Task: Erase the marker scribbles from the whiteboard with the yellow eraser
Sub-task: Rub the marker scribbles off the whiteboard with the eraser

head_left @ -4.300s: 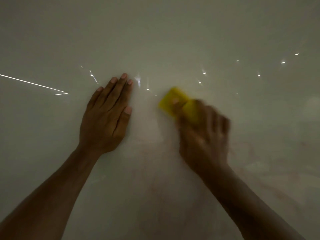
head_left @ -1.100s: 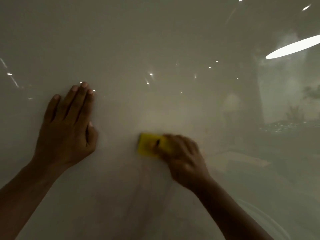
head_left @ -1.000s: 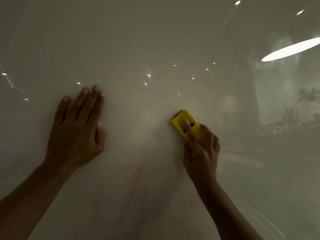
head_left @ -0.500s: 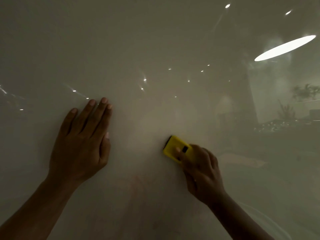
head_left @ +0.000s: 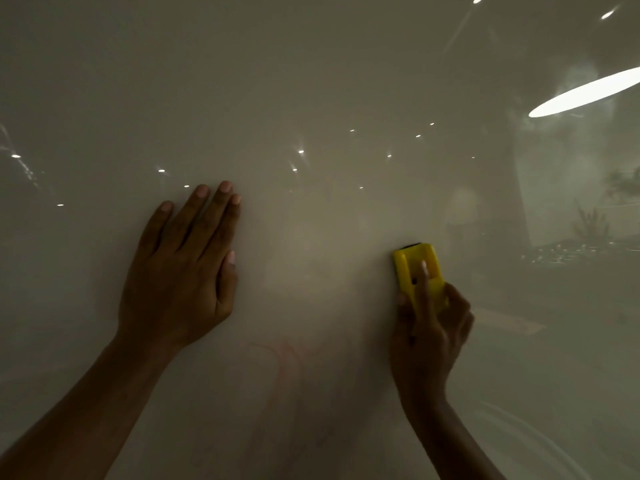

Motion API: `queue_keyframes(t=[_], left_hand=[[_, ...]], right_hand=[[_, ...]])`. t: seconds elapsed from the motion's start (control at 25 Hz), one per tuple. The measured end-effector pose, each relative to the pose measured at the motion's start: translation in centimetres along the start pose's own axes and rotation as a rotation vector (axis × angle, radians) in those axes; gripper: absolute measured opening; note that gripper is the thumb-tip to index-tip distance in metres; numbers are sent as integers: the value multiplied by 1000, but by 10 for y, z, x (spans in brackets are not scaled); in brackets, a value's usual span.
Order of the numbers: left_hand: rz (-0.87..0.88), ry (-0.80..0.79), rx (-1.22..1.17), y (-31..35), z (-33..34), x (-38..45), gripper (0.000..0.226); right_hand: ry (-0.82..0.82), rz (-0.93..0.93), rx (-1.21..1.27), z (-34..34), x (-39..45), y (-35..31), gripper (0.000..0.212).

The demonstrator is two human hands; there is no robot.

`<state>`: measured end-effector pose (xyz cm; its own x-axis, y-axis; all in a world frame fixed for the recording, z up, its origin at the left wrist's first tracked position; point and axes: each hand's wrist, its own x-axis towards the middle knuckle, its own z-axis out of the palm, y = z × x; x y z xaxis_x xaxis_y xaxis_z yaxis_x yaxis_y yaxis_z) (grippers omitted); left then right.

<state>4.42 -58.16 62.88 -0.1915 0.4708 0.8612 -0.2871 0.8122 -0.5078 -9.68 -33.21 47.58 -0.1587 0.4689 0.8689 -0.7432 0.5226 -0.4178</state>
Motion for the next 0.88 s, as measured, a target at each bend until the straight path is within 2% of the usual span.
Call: queue_keyframes(t=[0.04,0.12,0.16,0.2,0.28,0.32,0.4,0.44,0.48,0.56,0.6,0.68,0.72,0.76,0.84,0.88], left_hand=[[1,-3,-2,0,0,0,64],[1,0,0,0,0,1,64],[-4,3,2,0,0,0,64],[-7,7,4,0,1,-1,64],[-2,9,15,0,1,-2,64],[-2,9,18,-1,1,-1,65],[2,5,13,-1,1,-1,65],[1,7,15,-1,1,-1,65],[-1,7,19,-1,1,-1,65],[-2,0,20,-2,1,-2,65],[-4,0,16,-2,1,-1,65],[-4,5,5,-1,1,-1,65],[-4,8,8,-1,1,-1,65],[-6,6,14,-2,1,-1,65],[-8,2,24,-1,1,-2,65],[-6,6,27,-1,1,-2,65]], right_hand=[[-43,-157,-1,2,-15,-14,54],[-180,-584,-15,-3,-26,-21,52],[-195,-654,-29,-4,-21,-14,51],[-161,-532,-51,-3,-12,-5,50],[-28,-28,9,2,-4,-9,52],[-14,-2,-11,4,-12,-16,53],[-99,-392,-70,1,-33,-23,55],[-129,-502,-86,0,-30,-17,56],[-116,-445,-80,0,-22,-11,55],[-24,-55,-4,3,-14,-17,53],[-36,-48,-15,6,-22,-24,52],[-137,-422,-72,2,-44,-28,52],[-158,-496,-75,1,-42,-23,51],[-122,-401,-68,2,-35,-16,50],[11,21,0,4,-26,-23,51],[-3,8,-19,5,-33,-31,52]])
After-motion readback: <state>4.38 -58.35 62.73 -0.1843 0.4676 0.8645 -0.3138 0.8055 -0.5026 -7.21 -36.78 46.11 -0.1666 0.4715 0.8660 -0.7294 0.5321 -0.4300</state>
